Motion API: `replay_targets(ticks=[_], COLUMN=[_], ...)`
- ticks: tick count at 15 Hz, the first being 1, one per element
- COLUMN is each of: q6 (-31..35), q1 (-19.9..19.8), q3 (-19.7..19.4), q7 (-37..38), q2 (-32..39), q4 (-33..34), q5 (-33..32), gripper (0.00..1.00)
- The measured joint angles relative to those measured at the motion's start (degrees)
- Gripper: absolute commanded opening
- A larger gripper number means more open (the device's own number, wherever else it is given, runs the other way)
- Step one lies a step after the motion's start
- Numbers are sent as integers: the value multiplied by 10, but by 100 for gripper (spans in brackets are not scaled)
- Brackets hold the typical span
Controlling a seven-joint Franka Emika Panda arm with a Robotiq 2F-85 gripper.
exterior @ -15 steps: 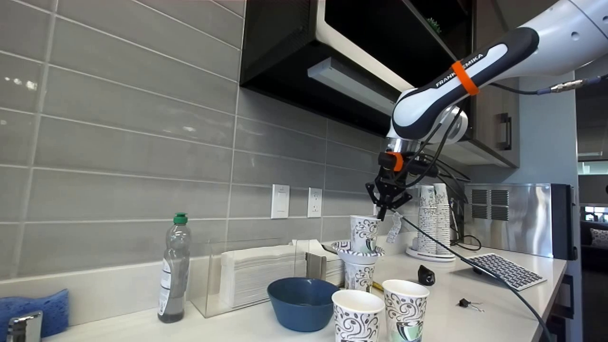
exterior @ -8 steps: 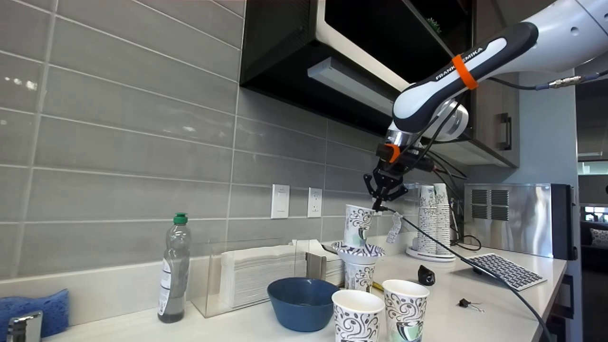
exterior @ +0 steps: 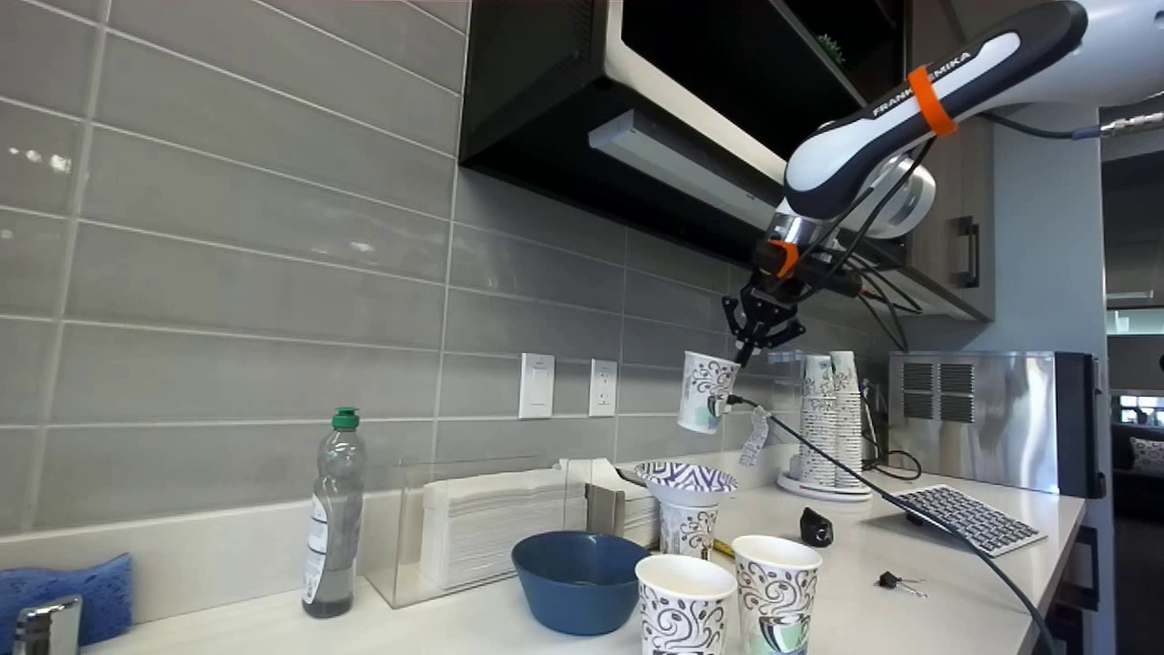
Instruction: Remove the cup from the bowl
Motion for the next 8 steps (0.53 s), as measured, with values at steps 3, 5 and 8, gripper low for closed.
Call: replay_targets(ticks=[3, 5, 8], q6=[-2, -4, -4], q1=[-10, -15, -15], q3=[-14, -19, -19], q7=[-50, -71, -76], q2=[-33, -48, -54], q4=[-27, -45, -52], q5=[-2, -2, -2], gripper=[2, 2, 1])
